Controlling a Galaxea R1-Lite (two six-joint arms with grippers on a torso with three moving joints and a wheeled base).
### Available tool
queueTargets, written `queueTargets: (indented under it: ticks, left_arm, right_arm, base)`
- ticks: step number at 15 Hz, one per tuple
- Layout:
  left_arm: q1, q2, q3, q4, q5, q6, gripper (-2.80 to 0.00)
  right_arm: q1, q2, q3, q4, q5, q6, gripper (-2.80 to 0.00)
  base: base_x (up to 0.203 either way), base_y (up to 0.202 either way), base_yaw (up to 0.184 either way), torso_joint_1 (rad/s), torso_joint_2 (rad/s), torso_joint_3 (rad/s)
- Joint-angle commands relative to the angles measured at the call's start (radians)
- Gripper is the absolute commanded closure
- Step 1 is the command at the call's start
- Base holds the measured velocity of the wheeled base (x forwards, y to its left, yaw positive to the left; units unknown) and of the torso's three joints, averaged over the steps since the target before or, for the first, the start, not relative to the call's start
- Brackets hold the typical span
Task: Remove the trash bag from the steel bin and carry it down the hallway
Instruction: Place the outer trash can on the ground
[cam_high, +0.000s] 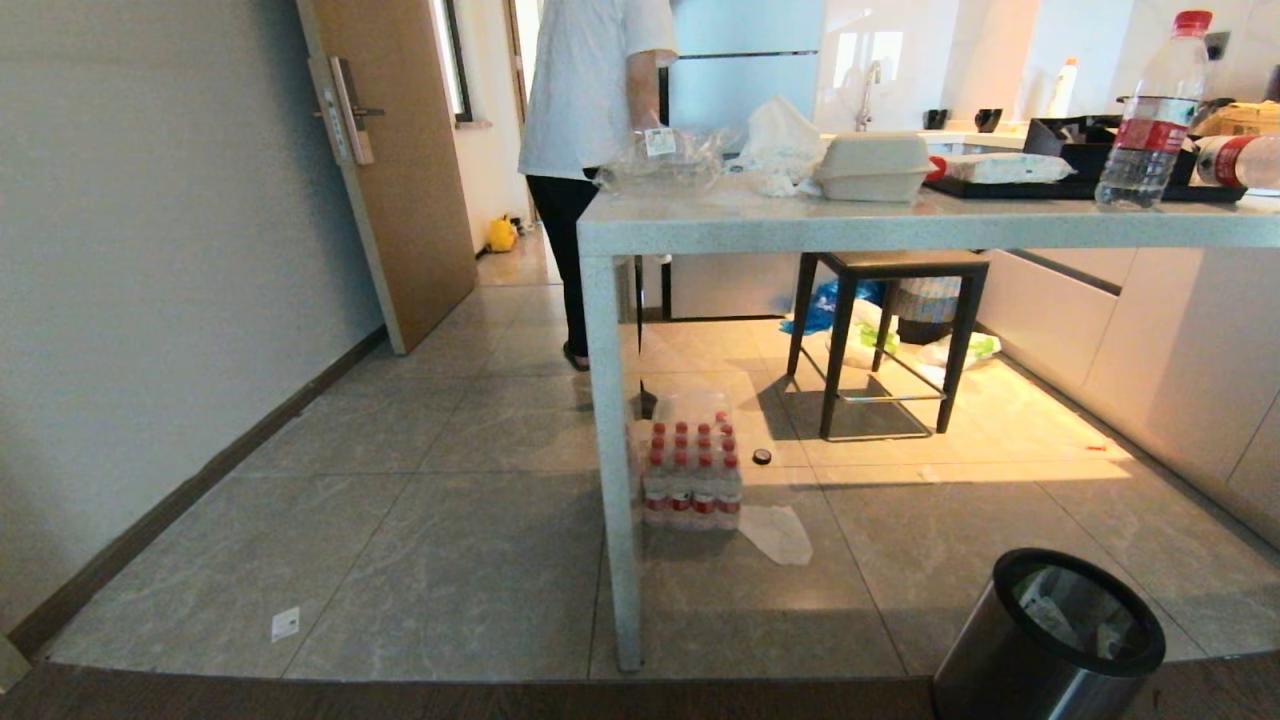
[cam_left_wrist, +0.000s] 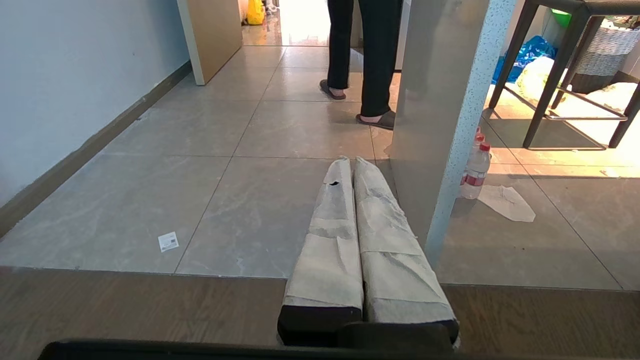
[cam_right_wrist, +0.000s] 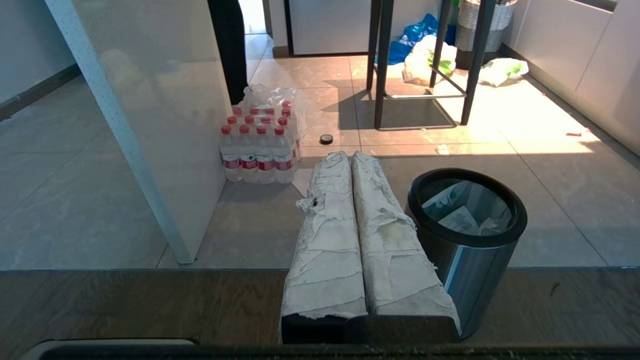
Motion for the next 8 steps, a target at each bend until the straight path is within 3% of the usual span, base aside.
queueTargets:
  ticks: [1, 8]
  left_arm:
    - [0.0, 0.0, 0.0, 0.0, 0.0, 0.0, 0.0]
    - [0.0, 0.0, 0.0, 0.0, 0.0, 0.0, 0.0]
  right_arm:
    - [0.0, -0.002, 0.0, 0.0, 0.001, 0.0, 0.0]
    - [0.0, 0.0, 0.0, 0.0, 0.001, 0.0, 0.0]
  base:
    - [0.0, 0.0, 0.0, 0.0, 0.0, 0.0]
    - [0.0, 0.0, 0.0, 0.0, 0.0, 0.0]
